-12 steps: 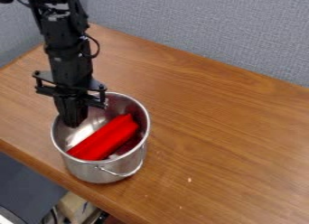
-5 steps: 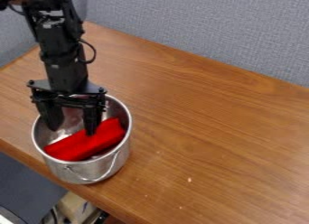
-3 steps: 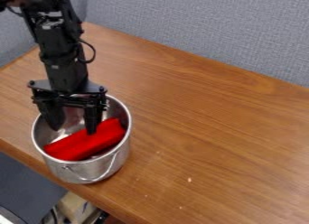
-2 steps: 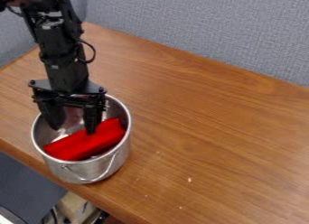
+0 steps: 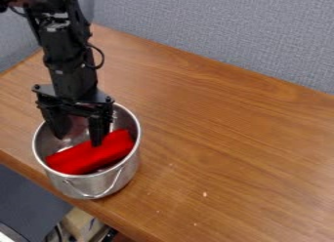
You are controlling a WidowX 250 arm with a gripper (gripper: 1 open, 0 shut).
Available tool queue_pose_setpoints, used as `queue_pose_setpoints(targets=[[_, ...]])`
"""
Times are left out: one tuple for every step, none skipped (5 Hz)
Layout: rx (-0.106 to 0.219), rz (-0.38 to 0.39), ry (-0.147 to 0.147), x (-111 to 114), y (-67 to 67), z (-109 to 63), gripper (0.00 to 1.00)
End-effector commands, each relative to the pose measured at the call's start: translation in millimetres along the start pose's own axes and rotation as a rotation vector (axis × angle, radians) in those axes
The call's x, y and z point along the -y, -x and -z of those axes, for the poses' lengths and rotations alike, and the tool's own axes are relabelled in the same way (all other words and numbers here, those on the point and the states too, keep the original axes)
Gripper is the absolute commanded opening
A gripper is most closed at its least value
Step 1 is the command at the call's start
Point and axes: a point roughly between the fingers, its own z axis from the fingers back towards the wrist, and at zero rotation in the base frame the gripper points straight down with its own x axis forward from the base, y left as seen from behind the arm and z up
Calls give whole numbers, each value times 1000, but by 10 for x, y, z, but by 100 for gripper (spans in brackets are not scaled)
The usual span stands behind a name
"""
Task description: Put the red object in the metal pot
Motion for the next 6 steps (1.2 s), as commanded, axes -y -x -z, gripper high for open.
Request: queue_pose_setpoints(targets=[[-55, 40, -7, -33, 53, 132, 100], [-61, 65, -10, -98, 15, 206, 100], [-67, 91, -14, -162, -23, 293, 100], [-72, 79, -12, -171, -134, 381, 100], [-76, 62, -2, -175, -243, 480, 0], [-50, 106, 6, -65, -184, 388, 0]])
